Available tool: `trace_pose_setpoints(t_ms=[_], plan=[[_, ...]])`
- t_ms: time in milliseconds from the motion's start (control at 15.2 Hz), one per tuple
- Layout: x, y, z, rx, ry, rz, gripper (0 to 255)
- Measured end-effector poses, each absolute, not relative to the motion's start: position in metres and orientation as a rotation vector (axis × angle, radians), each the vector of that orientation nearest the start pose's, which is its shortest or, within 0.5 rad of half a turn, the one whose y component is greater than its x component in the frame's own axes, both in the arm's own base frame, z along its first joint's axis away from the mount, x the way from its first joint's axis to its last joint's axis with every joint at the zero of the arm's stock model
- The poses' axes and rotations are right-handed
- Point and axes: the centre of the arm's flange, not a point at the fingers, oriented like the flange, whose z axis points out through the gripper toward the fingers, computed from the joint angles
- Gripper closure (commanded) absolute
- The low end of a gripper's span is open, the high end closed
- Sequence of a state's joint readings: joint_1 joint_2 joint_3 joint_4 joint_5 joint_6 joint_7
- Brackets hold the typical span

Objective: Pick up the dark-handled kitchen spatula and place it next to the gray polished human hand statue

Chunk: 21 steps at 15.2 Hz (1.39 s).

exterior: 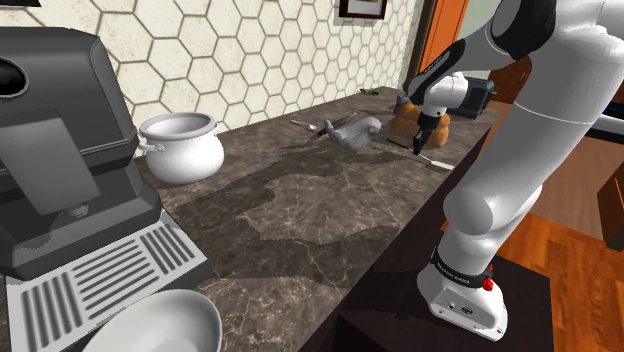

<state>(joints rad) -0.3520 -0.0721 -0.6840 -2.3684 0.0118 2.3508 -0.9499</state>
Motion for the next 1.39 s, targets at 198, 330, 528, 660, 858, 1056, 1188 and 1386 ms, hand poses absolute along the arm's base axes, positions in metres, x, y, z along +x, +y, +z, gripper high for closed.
trace_pose_setpoints(t_ms=[198, 330, 528, 660, 858, 1056, 1188, 1386], plan=[[0.252, -0.426, 0.351, -3.139, 0.147, -0.104, 255], [0.252, -0.426, 0.351, -3.139, 0.147, -0.104, 0], [0.252, -0.426, 0.351, -3.139, 0.147, -0.104, 0], [0.252, -0.426, 0.351, -3.139, 0.147, -0.104, 0], [0.253, -0.427, 0.365, -3.139, 0.147, -0.106, 0], [0.25, -0.428, 0.395, -3.139, 0.147, -0.107, 0], [0.249, -0.427, 0.399, -3.139, 0.147, -0.105, 0], [0.249, -0.426, 0.4, -3.139, 0.148, -0.105, 0]])
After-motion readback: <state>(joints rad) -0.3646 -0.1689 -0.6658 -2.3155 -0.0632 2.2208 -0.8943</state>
